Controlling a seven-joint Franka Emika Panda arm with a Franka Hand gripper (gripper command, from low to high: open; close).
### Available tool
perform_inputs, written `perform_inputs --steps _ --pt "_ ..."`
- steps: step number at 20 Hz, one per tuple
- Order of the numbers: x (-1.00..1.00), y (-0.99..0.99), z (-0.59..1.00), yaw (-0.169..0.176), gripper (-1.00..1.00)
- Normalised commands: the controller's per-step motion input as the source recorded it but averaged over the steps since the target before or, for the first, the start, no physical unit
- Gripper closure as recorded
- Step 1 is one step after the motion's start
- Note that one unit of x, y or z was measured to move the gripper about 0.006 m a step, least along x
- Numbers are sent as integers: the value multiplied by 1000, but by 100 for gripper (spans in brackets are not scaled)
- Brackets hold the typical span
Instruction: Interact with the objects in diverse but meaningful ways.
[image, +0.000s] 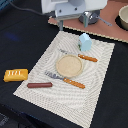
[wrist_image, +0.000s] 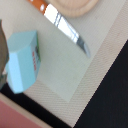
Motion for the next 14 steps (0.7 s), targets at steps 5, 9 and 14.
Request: perform_inputs --steps 5,9,14 --pt "-134 -632 -188 112 -100" --pt "-114 -334 -157 207 -100" --pt "-108 -357 -66 205 -100"
